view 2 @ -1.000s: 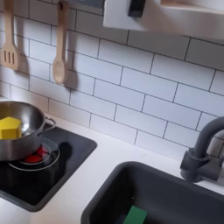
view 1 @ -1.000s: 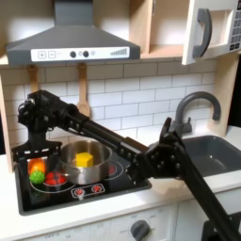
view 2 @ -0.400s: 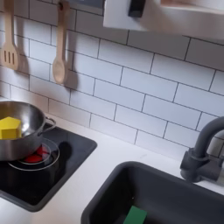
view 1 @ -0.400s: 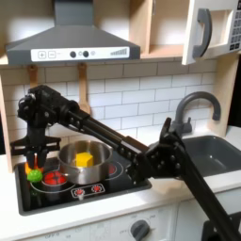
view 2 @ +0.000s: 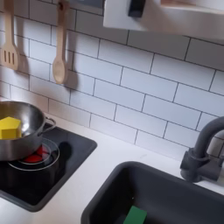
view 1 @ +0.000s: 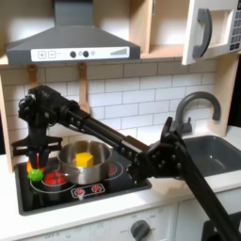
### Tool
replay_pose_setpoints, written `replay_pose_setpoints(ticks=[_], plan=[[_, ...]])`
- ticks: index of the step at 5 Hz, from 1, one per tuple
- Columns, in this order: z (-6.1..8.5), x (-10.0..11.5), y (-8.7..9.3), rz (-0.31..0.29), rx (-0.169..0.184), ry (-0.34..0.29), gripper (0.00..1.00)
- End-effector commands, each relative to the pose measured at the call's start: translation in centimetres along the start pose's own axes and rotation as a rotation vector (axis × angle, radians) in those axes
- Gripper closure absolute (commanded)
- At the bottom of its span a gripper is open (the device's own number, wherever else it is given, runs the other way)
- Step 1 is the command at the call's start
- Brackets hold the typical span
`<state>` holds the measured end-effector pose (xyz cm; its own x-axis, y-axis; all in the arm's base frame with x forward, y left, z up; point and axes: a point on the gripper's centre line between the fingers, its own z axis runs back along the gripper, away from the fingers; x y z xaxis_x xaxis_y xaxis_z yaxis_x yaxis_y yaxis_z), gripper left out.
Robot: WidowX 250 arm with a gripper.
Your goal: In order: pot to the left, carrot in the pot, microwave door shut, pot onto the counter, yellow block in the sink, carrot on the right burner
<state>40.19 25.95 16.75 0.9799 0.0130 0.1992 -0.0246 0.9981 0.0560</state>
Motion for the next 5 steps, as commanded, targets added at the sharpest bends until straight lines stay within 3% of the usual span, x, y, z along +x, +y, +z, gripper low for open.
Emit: replay_pose_setpoints(ticks=[1, 3, 4, 5], plan=[[0.5, 0.3, 0.2, -0.014, -0.013, -0.011, 0.00], [0.4, 0.5, 0.3, -0.024, -0.013, -0.007, 0.00], [-0.2, -0.3, 1.0, -0.025, -0.003, 0.022, 0.00], [-1.7, -0.5, 0.9, -0.033, -0.026, 0.038, 0.00]])
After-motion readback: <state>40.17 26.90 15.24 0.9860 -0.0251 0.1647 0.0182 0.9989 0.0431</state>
